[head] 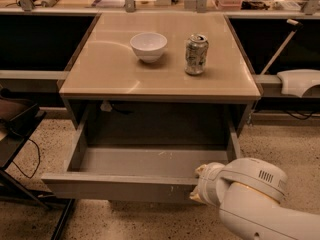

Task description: Open top drawer

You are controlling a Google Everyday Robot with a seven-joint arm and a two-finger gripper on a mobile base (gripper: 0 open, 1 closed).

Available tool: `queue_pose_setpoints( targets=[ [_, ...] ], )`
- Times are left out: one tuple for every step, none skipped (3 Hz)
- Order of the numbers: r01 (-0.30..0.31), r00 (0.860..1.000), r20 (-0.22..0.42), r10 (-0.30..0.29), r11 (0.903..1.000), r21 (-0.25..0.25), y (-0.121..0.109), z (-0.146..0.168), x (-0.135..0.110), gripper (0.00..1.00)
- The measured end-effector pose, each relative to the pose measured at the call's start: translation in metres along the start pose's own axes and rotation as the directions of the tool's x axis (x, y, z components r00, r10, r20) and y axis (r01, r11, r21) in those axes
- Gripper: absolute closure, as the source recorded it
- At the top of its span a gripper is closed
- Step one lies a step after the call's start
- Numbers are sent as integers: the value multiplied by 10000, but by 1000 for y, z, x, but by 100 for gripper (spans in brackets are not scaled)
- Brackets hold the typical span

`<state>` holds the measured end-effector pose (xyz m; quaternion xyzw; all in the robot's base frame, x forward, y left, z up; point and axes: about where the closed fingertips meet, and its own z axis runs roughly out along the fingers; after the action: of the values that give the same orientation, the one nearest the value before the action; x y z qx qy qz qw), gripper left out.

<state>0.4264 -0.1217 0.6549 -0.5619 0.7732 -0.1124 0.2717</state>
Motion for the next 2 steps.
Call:
queue_pose_setpoints(
  targets=[
    [0,10000,0,0,10000,-1,0,0,0,35],
    [0,10000,0,0,10000,-1,0,0,0,11]
  ],
)
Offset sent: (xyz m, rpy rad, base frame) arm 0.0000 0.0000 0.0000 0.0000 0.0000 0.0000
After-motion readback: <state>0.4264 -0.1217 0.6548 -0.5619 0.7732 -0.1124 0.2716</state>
